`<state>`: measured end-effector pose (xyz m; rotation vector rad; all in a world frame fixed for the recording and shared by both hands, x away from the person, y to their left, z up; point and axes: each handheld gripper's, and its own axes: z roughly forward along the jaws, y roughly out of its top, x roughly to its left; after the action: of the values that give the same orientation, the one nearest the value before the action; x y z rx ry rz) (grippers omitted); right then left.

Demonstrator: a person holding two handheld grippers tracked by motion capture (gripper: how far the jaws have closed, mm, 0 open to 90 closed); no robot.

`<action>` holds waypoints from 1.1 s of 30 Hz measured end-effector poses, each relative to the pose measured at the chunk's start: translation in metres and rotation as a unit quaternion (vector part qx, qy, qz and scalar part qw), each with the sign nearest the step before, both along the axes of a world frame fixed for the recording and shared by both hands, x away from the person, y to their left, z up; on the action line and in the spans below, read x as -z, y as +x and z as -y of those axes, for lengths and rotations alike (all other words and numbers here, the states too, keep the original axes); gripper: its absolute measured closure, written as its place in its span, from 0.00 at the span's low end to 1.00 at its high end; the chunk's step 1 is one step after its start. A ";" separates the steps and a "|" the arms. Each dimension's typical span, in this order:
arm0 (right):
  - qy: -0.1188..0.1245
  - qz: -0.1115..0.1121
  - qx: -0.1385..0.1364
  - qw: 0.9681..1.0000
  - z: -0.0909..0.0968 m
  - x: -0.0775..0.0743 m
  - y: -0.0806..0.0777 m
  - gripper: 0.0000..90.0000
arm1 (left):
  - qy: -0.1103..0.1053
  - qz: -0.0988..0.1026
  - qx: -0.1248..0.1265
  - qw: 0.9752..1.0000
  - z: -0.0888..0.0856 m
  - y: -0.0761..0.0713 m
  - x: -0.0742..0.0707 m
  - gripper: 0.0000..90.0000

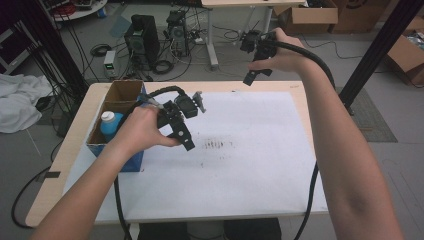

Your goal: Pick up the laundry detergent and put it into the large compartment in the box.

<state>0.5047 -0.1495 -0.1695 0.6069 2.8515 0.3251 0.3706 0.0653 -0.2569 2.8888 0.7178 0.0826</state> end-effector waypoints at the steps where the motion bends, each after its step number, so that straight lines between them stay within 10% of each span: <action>1: -0.002 0.000 0.000 1.000 0.000 -0.001 0.000 0.31 | 0.005 -0.002 0.010 1.000 0.004 -0.002 0.003 0.17; 20: -0.004 -0.002 0.005 1.000 0.007 -0.002 -0.001 0.31 | 0.032 -0.019 0.101 0.994 0.045 -0.020 0.039 0.17; 33: -0.005 -0.004 0.004 1.000 0.005 -0.001 0.001 0.31 | 0.029 -0.023 0.102 0.994 0.046 -0.019 0.036 0.17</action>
<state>0.5059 -0.1549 -0.1685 0.6182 2.8553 0.3088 0.3518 0.0196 -0.2930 3.0106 0.4306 0.0122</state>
